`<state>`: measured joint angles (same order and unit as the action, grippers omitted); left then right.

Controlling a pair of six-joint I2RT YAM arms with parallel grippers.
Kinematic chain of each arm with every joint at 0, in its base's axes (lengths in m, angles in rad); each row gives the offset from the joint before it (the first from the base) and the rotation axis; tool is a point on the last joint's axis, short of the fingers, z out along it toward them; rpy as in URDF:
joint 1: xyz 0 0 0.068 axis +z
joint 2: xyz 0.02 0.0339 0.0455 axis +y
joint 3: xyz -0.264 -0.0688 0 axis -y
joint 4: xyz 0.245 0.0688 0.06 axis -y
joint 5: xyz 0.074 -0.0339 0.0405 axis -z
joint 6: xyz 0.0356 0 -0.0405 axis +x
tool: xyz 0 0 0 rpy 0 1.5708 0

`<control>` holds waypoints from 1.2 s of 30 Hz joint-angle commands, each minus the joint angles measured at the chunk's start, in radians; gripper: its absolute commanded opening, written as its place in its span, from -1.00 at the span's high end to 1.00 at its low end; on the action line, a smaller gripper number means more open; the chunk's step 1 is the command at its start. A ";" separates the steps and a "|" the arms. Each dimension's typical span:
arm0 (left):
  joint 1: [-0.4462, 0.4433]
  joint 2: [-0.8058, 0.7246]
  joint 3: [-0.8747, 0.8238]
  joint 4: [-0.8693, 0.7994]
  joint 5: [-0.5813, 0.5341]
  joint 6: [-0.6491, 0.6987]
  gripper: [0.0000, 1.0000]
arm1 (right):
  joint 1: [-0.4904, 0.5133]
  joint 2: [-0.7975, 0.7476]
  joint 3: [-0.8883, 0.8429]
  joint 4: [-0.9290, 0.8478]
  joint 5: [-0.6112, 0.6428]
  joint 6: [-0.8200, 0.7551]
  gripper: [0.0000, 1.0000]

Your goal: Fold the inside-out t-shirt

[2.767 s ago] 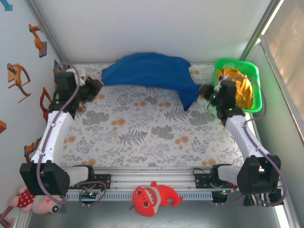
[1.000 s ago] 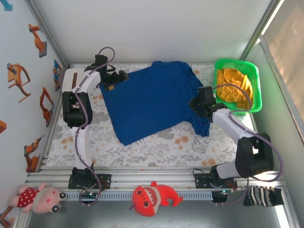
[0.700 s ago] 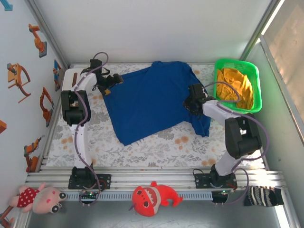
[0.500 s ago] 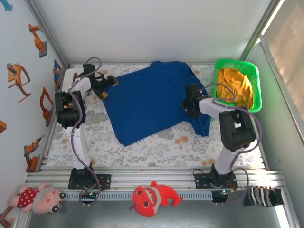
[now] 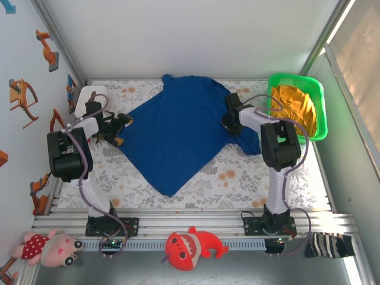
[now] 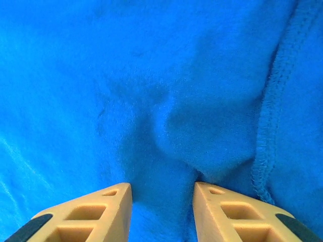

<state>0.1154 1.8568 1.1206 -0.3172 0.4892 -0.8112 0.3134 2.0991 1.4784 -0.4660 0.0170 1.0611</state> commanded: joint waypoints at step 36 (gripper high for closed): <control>-0.253 0.111 0.357 -0.182 0.000 0.242 -0.93 | -0.002 -0.103 0.005 0.043 -0.270 -0.323 0.32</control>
<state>-0.1284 1.8675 1.3846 -0.4194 0.4156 -0.6907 0.2562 2.0243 1.5692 -0.4835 -0.2214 0.7322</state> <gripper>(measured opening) 0.964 0.342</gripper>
